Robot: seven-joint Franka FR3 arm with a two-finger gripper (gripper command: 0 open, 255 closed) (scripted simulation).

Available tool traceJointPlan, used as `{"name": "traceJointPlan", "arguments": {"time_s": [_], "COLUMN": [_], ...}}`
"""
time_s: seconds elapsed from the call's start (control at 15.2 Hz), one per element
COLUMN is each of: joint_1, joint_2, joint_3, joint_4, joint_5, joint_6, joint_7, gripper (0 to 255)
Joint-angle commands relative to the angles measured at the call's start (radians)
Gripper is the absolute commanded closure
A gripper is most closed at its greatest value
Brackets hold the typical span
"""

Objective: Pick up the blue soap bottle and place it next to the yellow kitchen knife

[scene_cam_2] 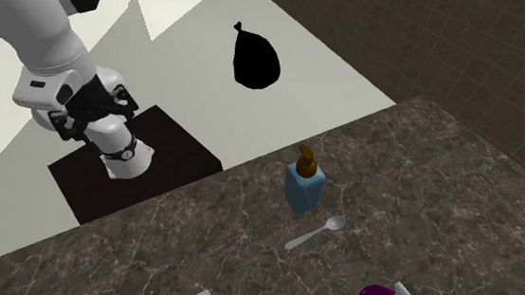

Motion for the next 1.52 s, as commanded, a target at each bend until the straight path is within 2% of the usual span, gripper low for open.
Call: {"name": "traceJointPlan", "arguments": {"time_s": [0.0, 0.73, 1.06, 1.45], "joint_1": [0.000, 0.057, 0.073, 0.096], "joint_2": [0.000, 0.329, 0.496, 0.706], "joint_3": [0.000, 0.149, 0.207, 0.264], "joint_4": [0.000, 0.161, 0.282, 0.467], "joint_5": [0.000, 0.103, 0.110, 0.085], "joint_6": [0.000, 0.197, 0.259, 0.301], "joint_7": [0.000, 0.183, 0.264, 0.365], "gripper": [0, 0, 0, 0]}}
